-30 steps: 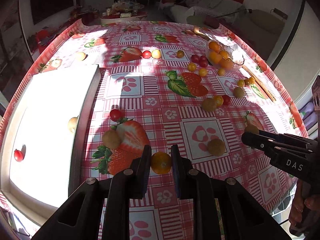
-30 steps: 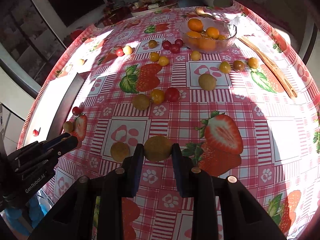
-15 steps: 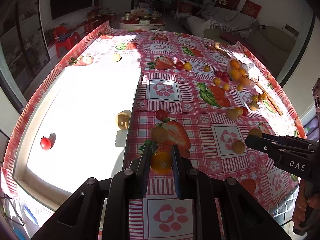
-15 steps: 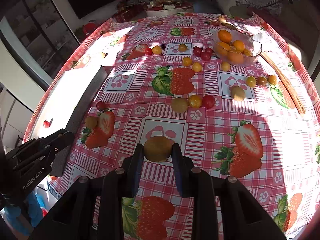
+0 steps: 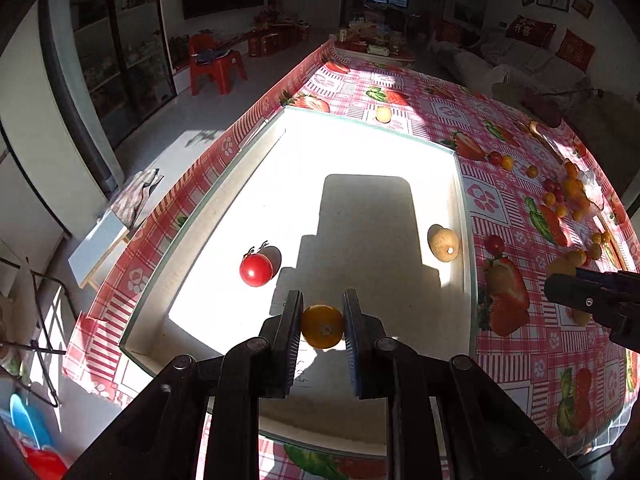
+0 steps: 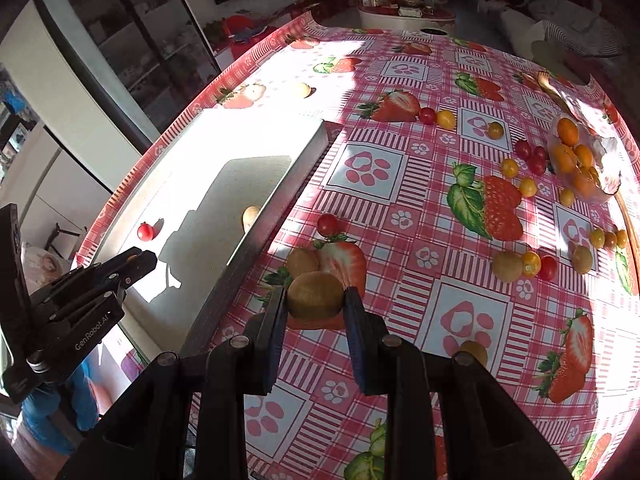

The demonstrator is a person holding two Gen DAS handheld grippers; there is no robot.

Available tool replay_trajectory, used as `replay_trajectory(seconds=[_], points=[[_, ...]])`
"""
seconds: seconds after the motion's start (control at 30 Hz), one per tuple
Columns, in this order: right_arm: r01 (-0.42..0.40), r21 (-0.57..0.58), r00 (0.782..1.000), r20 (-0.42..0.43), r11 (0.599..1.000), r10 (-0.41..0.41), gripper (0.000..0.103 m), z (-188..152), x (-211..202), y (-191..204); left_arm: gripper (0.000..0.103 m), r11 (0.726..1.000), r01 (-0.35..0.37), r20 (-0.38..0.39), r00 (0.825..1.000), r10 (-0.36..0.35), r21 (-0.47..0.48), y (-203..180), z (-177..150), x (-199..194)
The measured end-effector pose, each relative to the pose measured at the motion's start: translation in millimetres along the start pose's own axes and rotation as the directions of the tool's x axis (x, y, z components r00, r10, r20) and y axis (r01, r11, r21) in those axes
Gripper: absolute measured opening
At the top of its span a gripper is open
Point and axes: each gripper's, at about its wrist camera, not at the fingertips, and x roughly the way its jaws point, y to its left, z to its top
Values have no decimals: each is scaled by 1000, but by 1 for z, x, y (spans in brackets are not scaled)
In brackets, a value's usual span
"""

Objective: Organize fruits
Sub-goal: 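Carry the yellow tomato with the left gripper while the right gripper carries the brown fruit to the tray, then open the left gripper over the tray while the right gripper releases its brown fruit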

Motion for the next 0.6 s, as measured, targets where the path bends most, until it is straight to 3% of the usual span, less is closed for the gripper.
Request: replay_trajectory(seconds=[0.37, 0.6], points=[[-91, -87, 993, -83, 992, 84, 31, 34, 54, 67, 22, 997, -75, -49, 996, 74, -13, 25, -4, 25], [-85, -110, 987, -144, 990, 69, 31, 40, 89, 84, 22, 996, -92, -57, 994, 91, -2, 31, -6, 29]])
